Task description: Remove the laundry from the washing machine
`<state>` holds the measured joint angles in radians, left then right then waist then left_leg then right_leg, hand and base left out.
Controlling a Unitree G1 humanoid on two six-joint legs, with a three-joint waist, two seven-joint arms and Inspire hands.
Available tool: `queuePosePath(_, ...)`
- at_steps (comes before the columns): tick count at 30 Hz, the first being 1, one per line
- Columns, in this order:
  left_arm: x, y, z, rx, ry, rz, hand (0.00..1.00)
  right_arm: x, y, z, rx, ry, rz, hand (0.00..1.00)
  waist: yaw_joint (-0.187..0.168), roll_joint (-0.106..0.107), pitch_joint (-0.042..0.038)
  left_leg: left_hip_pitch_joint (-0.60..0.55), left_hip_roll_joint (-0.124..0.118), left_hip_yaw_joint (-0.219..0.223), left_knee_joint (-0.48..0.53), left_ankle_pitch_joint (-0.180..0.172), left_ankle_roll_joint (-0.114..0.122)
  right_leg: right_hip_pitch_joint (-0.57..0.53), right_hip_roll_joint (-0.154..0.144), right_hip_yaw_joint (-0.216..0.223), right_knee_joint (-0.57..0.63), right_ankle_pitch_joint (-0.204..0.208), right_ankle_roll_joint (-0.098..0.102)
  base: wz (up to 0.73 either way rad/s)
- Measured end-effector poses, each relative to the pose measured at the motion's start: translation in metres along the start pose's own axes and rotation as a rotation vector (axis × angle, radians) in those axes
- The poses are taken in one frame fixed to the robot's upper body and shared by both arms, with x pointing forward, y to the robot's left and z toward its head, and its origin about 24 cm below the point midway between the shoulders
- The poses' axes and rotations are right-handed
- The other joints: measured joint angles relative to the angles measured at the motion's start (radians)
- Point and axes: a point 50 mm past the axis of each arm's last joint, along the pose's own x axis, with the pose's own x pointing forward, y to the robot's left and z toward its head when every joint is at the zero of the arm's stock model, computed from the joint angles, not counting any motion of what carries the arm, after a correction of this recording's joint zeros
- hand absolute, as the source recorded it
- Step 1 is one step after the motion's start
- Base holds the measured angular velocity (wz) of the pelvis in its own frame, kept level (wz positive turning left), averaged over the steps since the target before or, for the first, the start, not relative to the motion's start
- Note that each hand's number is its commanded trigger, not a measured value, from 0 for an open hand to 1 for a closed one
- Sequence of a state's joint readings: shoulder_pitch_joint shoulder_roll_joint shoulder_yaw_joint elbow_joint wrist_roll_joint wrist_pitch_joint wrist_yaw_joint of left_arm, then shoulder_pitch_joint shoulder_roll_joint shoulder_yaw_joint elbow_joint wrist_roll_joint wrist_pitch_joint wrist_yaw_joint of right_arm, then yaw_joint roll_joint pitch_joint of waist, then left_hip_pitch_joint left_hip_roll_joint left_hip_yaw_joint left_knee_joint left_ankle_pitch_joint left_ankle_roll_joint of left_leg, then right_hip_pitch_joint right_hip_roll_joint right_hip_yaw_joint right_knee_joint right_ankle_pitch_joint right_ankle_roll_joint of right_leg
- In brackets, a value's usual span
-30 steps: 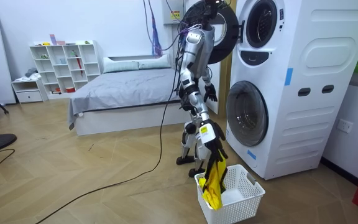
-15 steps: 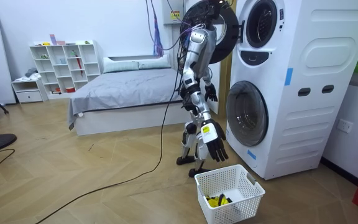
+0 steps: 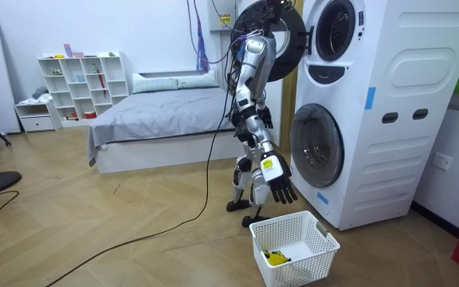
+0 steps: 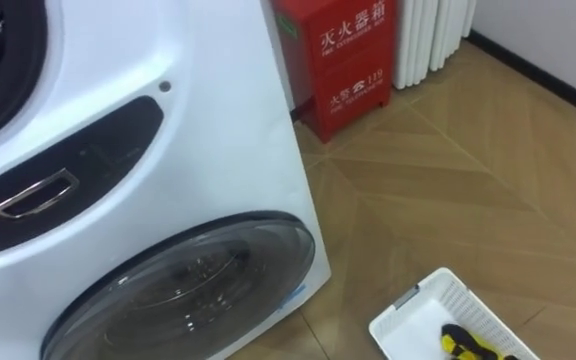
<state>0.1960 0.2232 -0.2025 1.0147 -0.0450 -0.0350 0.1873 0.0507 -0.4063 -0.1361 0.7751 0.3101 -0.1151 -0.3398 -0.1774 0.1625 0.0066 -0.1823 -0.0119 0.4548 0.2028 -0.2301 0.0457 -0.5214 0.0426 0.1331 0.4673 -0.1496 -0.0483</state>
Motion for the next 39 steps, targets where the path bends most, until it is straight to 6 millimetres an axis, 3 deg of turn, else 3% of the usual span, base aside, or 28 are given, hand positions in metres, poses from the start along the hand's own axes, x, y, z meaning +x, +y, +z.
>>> queuePosePath(8,0.000,0.000,-0.006,-0.034,0.038,0.000,0.00,-0.009,0.006,-0.026,-0.032,0.100,0.086,0.00,0.023,-0.016,-0.0041,0.002,0.000,-0.023,0.000,0.001,0.001,0.012,-0.006,-0.013,-0.009,-0.001,0.001,0.05)
queuePosePath(12,-0.001,0.000,-0.010,-0.020,0.059,0.001,0.00,-0.015,0.000,-0.054,-0.080,0.220,0.089,0.00,0.045,-0.032,-0.0031,0.034,0.004,-0.053,-0.004,0.001,0.001,0.059,-0.010,-0.038,-0.024,-0.004,-0.001,0.16)
queuePosePath(15,-0.002,0.000,-0.012,0.020,0.061,0.001,0.00,-0.028,-0.007,-0.084,-0.121,0.343,0.097,0.00,0.056,-0.038,-0.0021,0.069,0.015,-0.089,-0.007,0.001,0.000,0.130,-0.016,-0.087,-0.069,-0.005,-0.003,0.39)
queuePosePath(18,-0.003,-0.003,-0.016,0.057,0.068,0.010,0.00,-0.048,-0.002,-0.113,-0.143,0.461,0.147,0.00,0.077,-0.066,-0.0032,0.110,0.021,-0.116,-0.014,0.005,-0.005,0.198,-0.022,-0.129,-0.098,-0.010,-0.006,0.40)
queuePosePath(22,-0.006,-0.006,-0.022,0.060,0.097,0.063,0.00,-0.073,0.024,-0.135,-0.162,0.552,0.284,0.00,0.106,-0.105,-0.0028,0.175,0.037,-0.155,-0.033,0.008,-0.010,0.306,-0.013,-0.170,-0.183,0.007,-0.008,0.30)
queuePosePath(28,-0.006,-0.008,-0.021,0.040,0.100,0.084,0.00,-0.081,0.059,-0.132,-0.202,0.550,0.431,0.00,0.137,-0.147,-0.0051,0.222,0.036,-0.196,-0.041,0.008,-0.011,0.386,-0.021,-0.216,-0.239,0.019,0.000,0.23)
queuePosePath(32,-0.006,-0.007,-0.021,0.055,0.097,0.084,0.00,-0.082,0.068,-0.130,-0.218,0.537,0.487,0.00,0.156,-0.169,-0.0013,0.243,0.035,-0.215,-0.043,0.008,-0.011,0.433,-0.022,-0.230,-0.273,0.025,0.005,0.15)
queuePosePath(39,-0.006,-0.002,-0.030,0.123,0.154,0.077,0.00,-0.087,0.078,-0.131,-0.279,0.561,0.580,0.00,0.158,-0.172,0.0005,0.273,0.035,-0.242,-0.051,0.007,-0.010,0.490,-0.022,-0.254,-0.300,0.028,0.008,0.11)
